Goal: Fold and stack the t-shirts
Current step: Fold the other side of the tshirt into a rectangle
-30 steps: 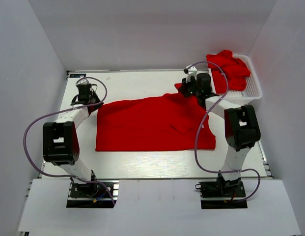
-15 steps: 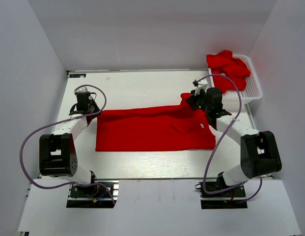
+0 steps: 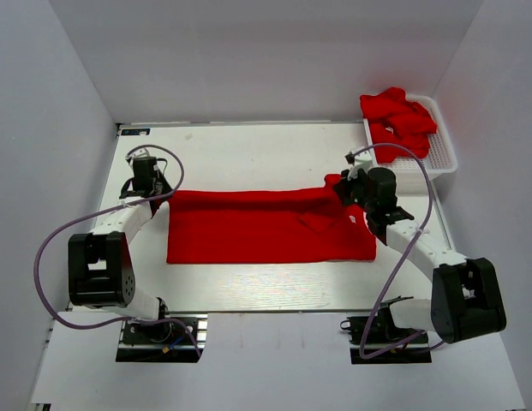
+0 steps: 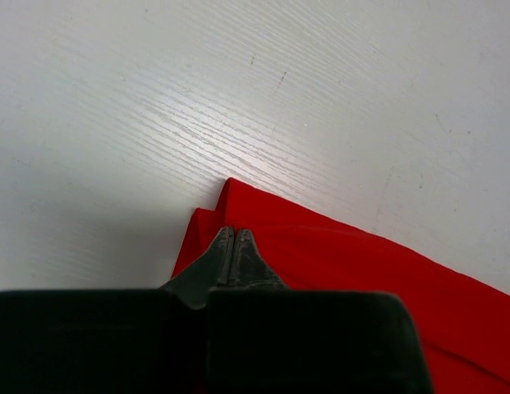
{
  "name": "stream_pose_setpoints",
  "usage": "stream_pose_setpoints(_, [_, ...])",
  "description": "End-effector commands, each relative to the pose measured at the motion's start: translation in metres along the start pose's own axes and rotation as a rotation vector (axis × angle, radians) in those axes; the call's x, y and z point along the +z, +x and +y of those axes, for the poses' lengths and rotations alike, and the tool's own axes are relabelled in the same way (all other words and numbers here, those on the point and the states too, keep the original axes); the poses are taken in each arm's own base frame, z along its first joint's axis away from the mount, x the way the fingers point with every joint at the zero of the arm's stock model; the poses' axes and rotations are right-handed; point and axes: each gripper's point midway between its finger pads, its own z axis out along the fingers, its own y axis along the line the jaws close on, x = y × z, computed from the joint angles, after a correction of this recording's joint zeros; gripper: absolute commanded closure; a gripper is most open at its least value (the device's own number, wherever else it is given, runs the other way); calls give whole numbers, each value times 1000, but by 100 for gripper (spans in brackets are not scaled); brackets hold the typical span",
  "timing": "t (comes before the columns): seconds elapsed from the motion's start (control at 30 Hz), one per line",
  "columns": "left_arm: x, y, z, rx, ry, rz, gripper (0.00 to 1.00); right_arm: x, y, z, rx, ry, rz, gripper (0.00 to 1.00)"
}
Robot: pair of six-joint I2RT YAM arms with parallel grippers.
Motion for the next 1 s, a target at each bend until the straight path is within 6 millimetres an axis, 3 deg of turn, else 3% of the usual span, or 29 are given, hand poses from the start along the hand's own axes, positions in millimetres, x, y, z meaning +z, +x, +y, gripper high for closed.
stream_pose_setpoints(0.0, [-7, -19, -3, 0, 9, -51, 100, -7, -12, -6, -3, 37, -39, 100])
stream_pose_setpoints(0.2, [-12, -26, -7, 14, 30, -73, 100, -13, -20, -8, -15, 54, -26, 100])
stream_pose_setpoints(0.3, [-11, -14, -1, 10, 17, -45, 100, -17, -14, -8, -4, 62, -20, 100])
stream_pose_setpoints(0.4, [-10, 5, 2, 7, 18, 11, 100, -21, 2, -10, 20, 78, 20, 100])
stream_pose_setpoints(0.43, [-14, 14, 6, -12, 5, 38, 100, -24, 18, -12, 74, 109, 60, 100])
stream_pose_setpoints(0.5, [-18, 24, 11, -35, -12, 70, 98, -30, 27, -8, 204, 132, 80, 100])
stream_pose_setpoints(0.53, [-21, 40, 18, -65, -43, 124, 86, -36, 61, -1, 240, 118, 155, 82])
stream_pose_setpoints(0.6, [-33, 46, 28, -97, -91, 129, 31, -49, 77, 13, 338, 91, 194, 80])
stream_pose_setpoints(0.63, [-39, 45, 40, -143, -167, 113, 18, -63, 91, 17, 370, 99, 221, 70])
stream_pose_setpoints(0.67, [-50, 49, 51, -148, -225, 132, 0, -72, 104, 23, 420, 106, 270, 17])
stream_pose_setpoints(0.7, [-62, 37, 55, -164, -251, 89, 0, -78, 107, 20, 437, 136, 277, 10])
stream_pose_setpoints(0.73, [-70, 28, 62, -170, -296, 54, 0, -91, 105, 22, 444, 142, 266, 10])
stream_pose_setpoints(0.8, [-92, 10, 67, -205, -337, -5, 0, -97, 92, 19, 427, 157, 222, 10])
stream_pose_setpoints(0.87, [-100, 1, 64, -215, -320, -32, 0, -101, 63, 19, 372, 129, 122, 10])
stream_pose_setpoints(0.97, [-97, -16, 46, -196, -213, -89, 0, -91, 44, 21, 347, 88, 73, 10])
